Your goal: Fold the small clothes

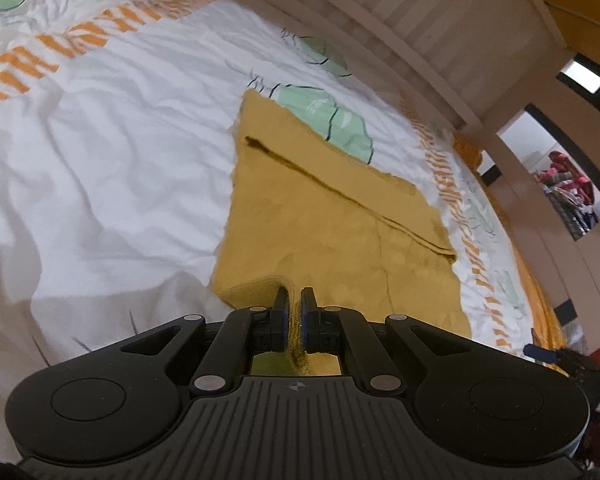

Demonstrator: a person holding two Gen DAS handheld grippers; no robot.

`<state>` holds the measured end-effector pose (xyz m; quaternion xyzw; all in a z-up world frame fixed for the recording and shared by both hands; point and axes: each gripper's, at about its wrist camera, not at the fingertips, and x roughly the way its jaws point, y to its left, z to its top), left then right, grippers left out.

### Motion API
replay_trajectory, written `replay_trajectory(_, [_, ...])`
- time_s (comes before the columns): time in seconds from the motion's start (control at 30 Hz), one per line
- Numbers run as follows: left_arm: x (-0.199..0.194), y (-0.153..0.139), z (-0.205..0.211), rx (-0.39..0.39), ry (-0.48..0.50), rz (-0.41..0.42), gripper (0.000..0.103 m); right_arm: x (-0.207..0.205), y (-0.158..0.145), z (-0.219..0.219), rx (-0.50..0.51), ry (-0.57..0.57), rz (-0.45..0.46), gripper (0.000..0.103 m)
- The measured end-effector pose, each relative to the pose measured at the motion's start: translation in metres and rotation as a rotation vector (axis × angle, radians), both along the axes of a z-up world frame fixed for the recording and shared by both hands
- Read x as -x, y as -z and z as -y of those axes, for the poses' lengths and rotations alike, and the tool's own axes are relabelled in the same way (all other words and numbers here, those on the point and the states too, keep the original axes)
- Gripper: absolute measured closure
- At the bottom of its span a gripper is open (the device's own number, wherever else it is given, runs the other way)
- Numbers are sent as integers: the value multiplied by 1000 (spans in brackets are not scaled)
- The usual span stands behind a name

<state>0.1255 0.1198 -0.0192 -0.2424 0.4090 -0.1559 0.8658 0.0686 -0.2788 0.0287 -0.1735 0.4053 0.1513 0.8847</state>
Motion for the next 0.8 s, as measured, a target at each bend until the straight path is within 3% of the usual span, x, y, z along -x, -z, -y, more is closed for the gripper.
replay_trajectory(0.1, [1, 3, 0, -12, -4, -10, 98, -3, 17, -20, 137, -177, -36, 31])
replay_trajectory(0.2, [2, 3, 0, -29, -4, -13, 98, -7, 34, -32, 201, -330, -82, 31])
replay_trajectory(0.37, [0, 6, -1, -37, -14, -23, 98, -16, 49, -41, 172, -481, -143, 33])
replay_trajectory(0.47, [-1, 8, 0, -44, -13, -31, 98, -23, 56, -43, 123, -523, -199, 40])
replay_trajectory(0.57, [-2, 10, 0, -45, -17, -38, 98, -28, 59, -39, 37, -548, -285, 71])
replay_trajectory(0.6, [-2, 10, -1, -46, -18, -39, 98, -27, 59, -38, 20, -552, -296, 87])
replay_trajectory(0.67, [-3, 11, -2, -44, -23, -41, 98, -25, 51, -31, -24, -549, -288, 93])
replay_trajectory(0.8, [-5, 6, -6, -16, -38, -29, 98, -23, 21, -8, -202, -418, -159, 93])
